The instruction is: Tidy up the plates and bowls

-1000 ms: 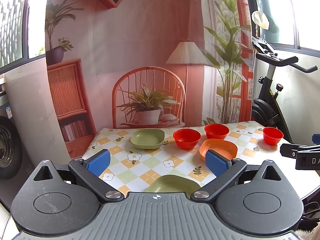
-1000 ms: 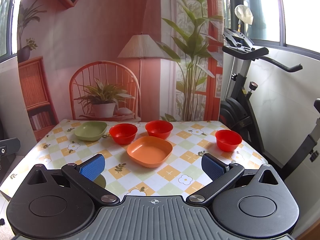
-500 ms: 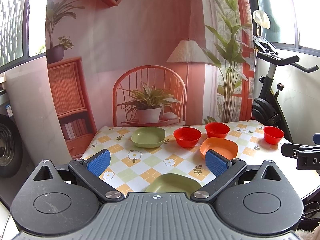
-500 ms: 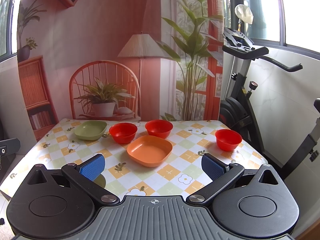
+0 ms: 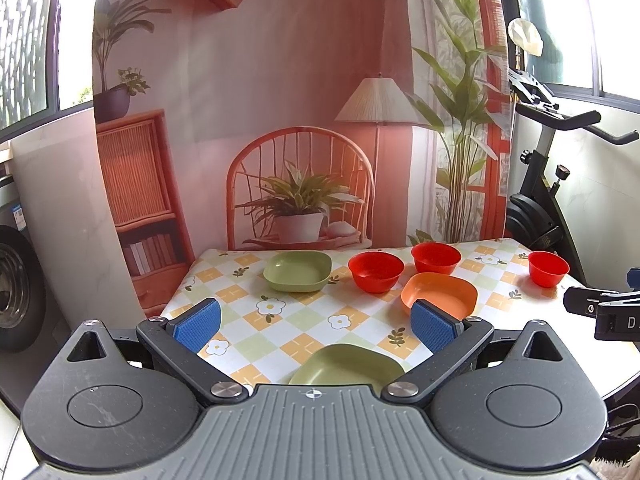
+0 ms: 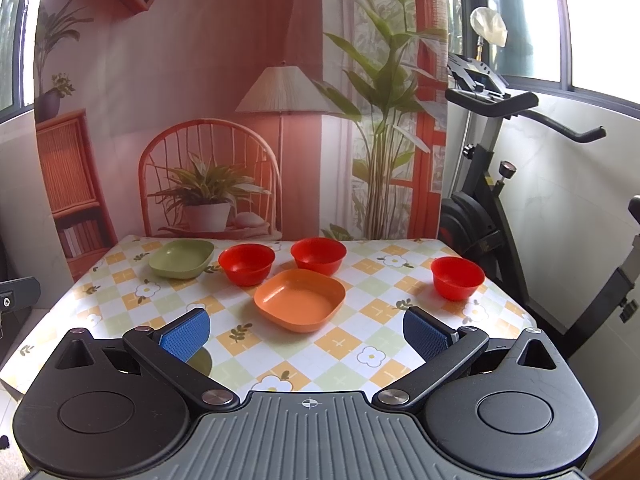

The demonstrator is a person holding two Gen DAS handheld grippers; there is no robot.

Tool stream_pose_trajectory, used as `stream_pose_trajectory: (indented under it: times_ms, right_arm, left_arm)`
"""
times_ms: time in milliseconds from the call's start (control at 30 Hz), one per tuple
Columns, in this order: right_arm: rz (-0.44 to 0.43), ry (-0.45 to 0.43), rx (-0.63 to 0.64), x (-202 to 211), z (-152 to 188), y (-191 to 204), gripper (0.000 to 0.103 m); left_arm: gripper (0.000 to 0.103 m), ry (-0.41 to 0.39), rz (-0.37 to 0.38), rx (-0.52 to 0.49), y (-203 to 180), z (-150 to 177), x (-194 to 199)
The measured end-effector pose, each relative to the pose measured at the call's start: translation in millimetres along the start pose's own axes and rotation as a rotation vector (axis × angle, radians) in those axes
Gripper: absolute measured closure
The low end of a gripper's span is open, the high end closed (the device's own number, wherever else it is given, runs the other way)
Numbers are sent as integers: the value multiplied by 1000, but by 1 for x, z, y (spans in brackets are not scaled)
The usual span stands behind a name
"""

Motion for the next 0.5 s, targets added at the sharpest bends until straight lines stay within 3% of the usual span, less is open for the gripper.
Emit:
stream_pose_trajectory:
  times_ms: [500]
  right_arm:
    - [0, 3, 0, 0, 0, 1, 0]
  left_arm:
    - [1, 6, -3, 5, 1, 1, 0]
Point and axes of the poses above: each gripper's, at about its wrist camera, not at the fingertips, and x roughly against the way its jaws point, y to its left, z to its underside, the point moved 10 cm from there along -x, roughly the way its jaws point, and after that the axes turned 11 degrees about x, right-handed, at the moved point
